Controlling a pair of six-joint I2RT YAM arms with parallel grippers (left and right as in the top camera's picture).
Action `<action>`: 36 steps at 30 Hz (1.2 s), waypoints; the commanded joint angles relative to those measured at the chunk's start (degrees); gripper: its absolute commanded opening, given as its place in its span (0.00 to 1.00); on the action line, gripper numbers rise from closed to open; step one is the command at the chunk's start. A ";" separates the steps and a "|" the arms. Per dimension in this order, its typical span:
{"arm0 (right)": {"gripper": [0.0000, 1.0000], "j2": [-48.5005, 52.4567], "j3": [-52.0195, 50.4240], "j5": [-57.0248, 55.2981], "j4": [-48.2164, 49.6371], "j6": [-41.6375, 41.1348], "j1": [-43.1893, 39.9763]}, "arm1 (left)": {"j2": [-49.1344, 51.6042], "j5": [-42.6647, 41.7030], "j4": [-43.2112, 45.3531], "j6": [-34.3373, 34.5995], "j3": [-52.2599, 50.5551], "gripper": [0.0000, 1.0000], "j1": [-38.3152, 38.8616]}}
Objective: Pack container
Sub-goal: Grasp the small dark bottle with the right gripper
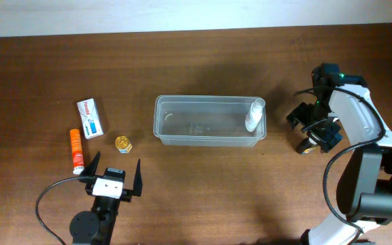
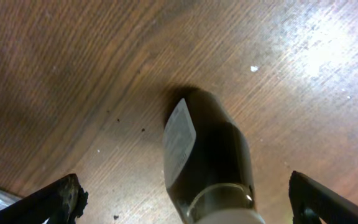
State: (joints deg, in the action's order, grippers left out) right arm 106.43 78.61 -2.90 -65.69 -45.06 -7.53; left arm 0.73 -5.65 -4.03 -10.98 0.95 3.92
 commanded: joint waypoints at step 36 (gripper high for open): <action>0.31 -0.98 -6.97 -0.72 12.15 17.49 0.00 | -0.37 -0.59 0.09 -0.90 -0.44 0.99 -0.35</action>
State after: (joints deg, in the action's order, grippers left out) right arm 106.21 72.10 -3.75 -53.69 -29.32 -7.53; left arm 0.73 -5.65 -4.03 -10.98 0.95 3.92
